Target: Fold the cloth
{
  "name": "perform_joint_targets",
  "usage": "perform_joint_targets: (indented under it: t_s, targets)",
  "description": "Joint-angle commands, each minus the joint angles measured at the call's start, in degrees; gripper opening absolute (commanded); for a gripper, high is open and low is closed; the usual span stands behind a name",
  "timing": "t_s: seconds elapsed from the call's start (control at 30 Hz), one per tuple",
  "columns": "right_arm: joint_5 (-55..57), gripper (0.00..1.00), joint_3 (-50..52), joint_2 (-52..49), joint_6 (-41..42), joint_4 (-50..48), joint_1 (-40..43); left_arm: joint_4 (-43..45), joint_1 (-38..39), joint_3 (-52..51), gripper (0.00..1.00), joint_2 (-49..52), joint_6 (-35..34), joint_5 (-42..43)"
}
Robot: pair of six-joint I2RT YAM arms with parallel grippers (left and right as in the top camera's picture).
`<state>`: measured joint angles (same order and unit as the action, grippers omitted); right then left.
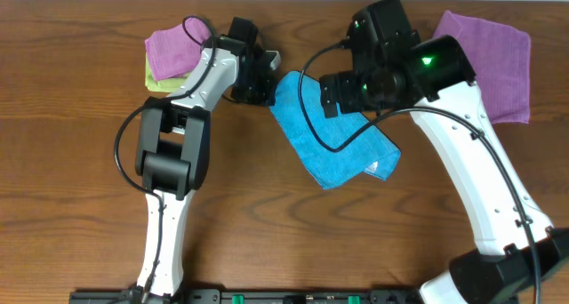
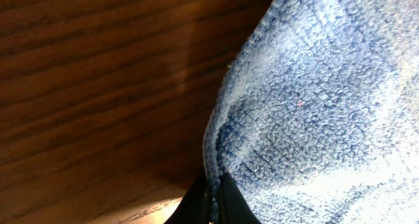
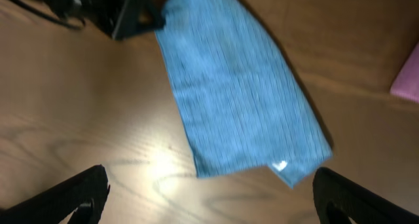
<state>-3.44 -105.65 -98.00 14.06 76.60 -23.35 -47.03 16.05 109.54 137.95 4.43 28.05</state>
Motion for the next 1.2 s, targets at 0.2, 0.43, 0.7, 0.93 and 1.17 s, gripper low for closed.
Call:
perform_joint_targets:
  t_s: [0.2,0.43,0.7,0.93,1.17]
  targets:
    - [2.49,0.99,3.63,0.5,6.23,7.93,-2.14,-2.89,-0.37,-1.53,0.06,3.13,0.31,-6.21]
    - [-5.62,0.99,20.96,0.5,10.32,-2.47,-8.74,-4.2,-0.37,-1.51,0.06,3.13,0.33,-6.21]
    - [-2.03,0.98,31.21,0.48,-13.16,-2.58,-11.23,-4.33,-0.37,-1.51,0.06,3.13,0.33,-7.5]
    - [0.66,0.98,39.56,-1.53,-18.93,-11.39,-11.19,-4.13,-0.37,-1.53,0.06,3.13,0.33,-7.5]
    - [0.66,0.88,39.63,-2.27,-26.69,-20.46,-11.23,-4.13,-0.37,-1.51,0.06,3.13,0.31,-7.5]
